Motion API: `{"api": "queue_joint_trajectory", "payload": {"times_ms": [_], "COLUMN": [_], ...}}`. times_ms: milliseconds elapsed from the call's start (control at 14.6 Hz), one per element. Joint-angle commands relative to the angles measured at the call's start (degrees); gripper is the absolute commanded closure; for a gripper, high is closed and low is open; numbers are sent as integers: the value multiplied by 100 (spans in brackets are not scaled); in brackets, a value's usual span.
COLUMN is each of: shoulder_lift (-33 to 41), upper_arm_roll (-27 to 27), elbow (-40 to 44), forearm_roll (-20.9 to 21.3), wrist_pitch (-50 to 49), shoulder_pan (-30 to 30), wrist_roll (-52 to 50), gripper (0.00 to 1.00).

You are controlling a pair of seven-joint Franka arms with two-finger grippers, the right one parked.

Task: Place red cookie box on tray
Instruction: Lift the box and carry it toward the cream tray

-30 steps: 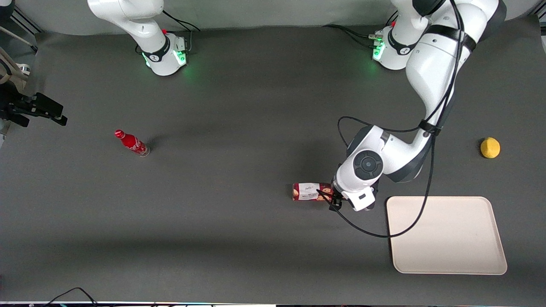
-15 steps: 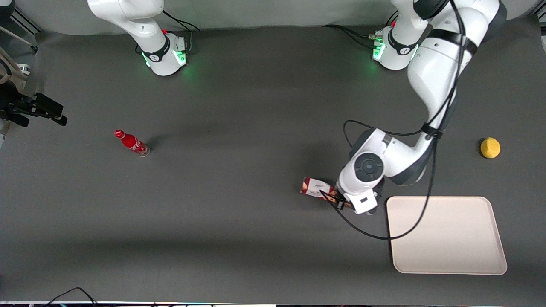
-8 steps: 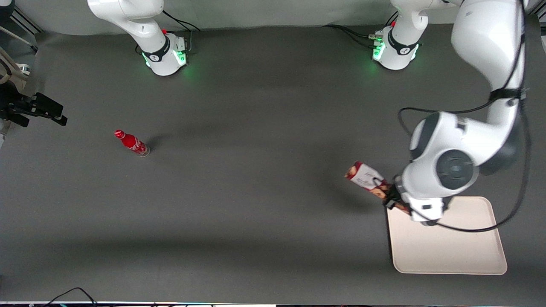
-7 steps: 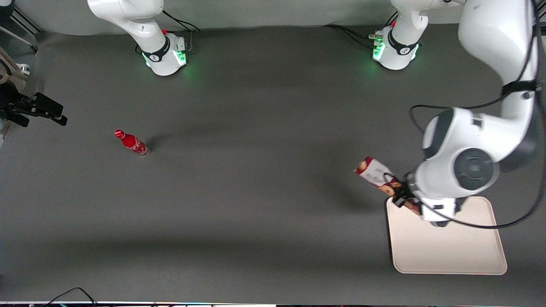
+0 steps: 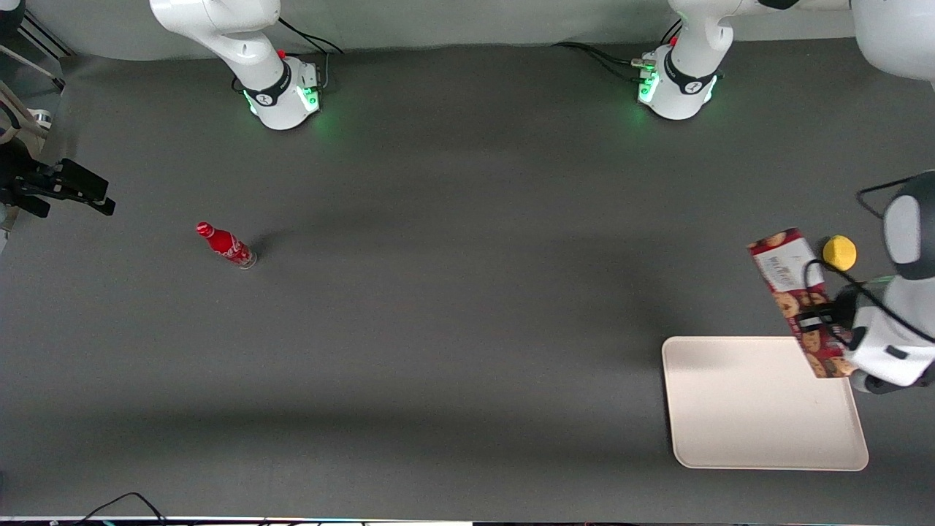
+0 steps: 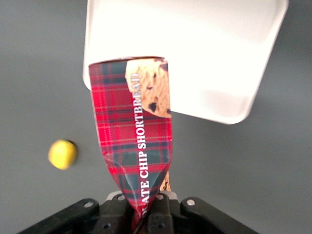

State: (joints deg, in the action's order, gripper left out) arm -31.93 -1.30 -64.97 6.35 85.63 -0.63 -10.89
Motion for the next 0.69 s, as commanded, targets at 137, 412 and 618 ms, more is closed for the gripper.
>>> {"api": "queue_joint_trajectory", "payload": {"times_ms": [137,412,618], "shoulder_lift": [-734,-1472,-1999], "upper_arm_roll": [-827,-1011,-1144], "elbow": [187,169,187], "forearm_roll": [-99,-538,-1011], "wrist_pitch": [909,2025,2702], "shoulder_pan": [256,538,617], "wrist_roll": [2747,3224,3137], "gripper": [100,100,100]}}
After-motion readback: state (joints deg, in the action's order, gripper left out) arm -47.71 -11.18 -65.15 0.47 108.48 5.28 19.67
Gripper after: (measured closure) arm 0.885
